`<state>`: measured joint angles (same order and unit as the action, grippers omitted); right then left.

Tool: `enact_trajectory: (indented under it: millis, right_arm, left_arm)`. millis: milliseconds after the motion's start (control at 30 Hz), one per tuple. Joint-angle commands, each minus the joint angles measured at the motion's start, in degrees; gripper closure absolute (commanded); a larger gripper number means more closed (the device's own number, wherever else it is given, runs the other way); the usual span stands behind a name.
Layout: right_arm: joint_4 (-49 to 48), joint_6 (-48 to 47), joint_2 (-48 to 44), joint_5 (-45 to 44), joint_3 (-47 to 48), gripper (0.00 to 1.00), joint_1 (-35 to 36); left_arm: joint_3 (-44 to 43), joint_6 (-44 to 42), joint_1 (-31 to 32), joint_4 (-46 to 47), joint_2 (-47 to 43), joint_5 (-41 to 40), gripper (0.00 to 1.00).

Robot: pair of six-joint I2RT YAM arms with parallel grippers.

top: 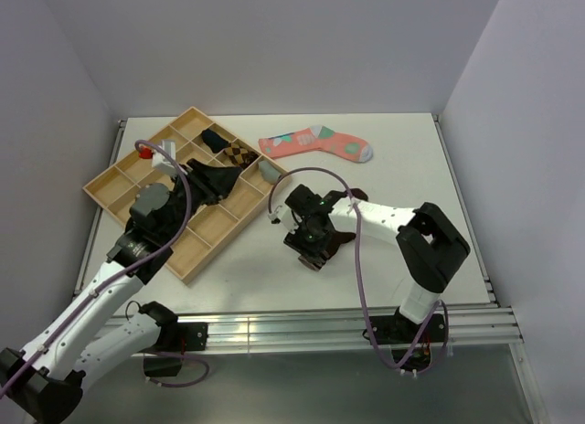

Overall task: Roll the socks
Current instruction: Roll the sock at the center of the board.

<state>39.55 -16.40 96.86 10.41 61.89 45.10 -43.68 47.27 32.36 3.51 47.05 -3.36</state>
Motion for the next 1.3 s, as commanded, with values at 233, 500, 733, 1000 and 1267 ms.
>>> enact_trajectory:
  millis: [233, 500, 733, 1000, 1267]
  right_arm:
    - [-3.08, 2.87, 1.14, -7.07, -0.45, 0.46, 3.85]
    - [-3.08, 3.22, 0.96, -7.43, -1.33, 0.48, 5.26]
    - [-2.46, 3.22, 0.61, -5.67, -1.07, 0.49, 5.52]
    - [-2.55, 3.22, 1.49, -6.99, -1.68, 0.52, 5.79]
    - [-2.46, 3.57, 3.16, -7.07, -2.39, 0.59, 7.19]
  left_arm:
    - [-4.31, -0.77, -2.3, -5.09, 0.67, 1.15, 0.54]
    - [-3.34, -0.77, -3.53, -4.3, 1.82, 2.83, 0.55]
    - [-2.9, -0.77, -4.23, -4.56, 2.44, 2.83, 0.55]
    - [-2.2, -0.68, -4.94, -4.04, 2.79, 4.41, 0.55]
    - [-2.02, -0.6, -5.11, -3.95, 3.05, 4.67, 0.55]
